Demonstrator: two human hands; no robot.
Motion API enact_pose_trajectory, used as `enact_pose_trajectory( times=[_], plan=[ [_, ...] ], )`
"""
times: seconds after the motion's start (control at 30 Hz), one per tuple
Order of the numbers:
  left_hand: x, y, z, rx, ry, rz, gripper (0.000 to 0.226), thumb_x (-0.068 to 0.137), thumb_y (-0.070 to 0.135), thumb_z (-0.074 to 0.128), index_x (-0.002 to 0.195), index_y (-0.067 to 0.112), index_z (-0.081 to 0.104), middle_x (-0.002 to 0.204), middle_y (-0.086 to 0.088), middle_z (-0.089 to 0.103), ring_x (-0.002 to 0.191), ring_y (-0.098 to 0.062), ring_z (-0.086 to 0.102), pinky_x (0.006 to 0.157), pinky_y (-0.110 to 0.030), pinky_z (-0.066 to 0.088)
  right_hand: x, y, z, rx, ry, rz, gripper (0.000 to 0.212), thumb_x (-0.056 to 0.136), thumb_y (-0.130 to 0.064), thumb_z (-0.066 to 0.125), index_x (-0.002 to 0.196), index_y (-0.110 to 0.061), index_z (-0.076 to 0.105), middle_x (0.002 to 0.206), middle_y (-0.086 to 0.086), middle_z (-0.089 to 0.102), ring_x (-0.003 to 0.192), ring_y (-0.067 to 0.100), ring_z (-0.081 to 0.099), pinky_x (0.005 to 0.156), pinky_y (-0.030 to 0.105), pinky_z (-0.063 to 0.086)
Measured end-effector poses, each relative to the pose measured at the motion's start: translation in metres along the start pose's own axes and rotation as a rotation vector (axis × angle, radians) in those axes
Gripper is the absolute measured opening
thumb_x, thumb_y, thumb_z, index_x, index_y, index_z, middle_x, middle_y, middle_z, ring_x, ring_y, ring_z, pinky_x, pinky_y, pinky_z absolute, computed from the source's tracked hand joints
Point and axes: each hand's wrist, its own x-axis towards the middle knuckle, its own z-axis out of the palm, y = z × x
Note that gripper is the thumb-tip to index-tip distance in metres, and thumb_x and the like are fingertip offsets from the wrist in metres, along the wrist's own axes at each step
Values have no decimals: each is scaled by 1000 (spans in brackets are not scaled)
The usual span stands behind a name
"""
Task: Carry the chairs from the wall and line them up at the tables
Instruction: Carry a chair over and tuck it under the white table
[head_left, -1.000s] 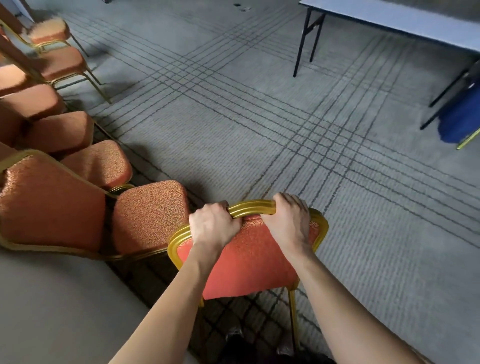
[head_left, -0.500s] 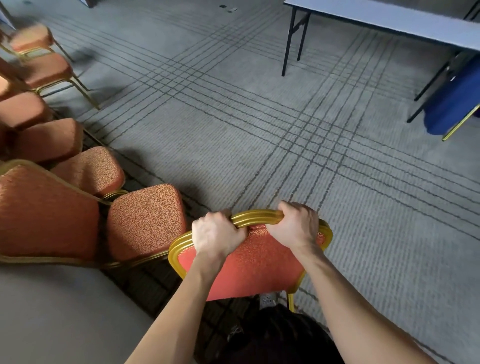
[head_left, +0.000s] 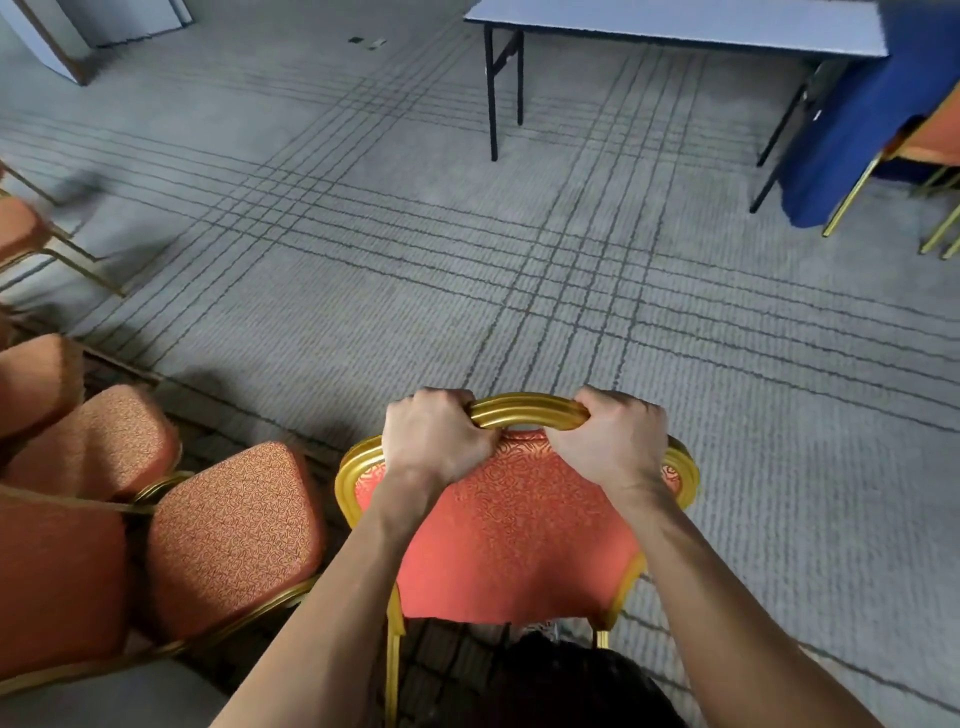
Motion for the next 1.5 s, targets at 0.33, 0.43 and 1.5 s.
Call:
enact_pose_trajectory(
  times=[0.33,0.43,1.5],
  plan=[
    [108,99,15,24,14,158,33,76,53,63,65,22,58,73,-2,68,80,-32,66,66,-32,41,80,93,-10,-93,-6,167,31,61,-48,62,57,-18,65,43,-4,54,40,24,56,51,23,34],
    [139,108,17,14,11,204,33,75,53,62,65,21,58,72,-3,68,80,-34,66,67,-33,44,99,105,-8,-102,2,186,28,59,-42,72,57,-16,63,43,-3,54,39,25,55,50,22,32],
    [644,321,83,-21,-25,544,40,73,53,66,64,16,55,57,1,56,67,-27,63,61,-31,31,494,368,132,-265,66,435,34,61,-52,58,56,-18,59,48,-1,58,46,28,59,46,25,41]
  ],
)
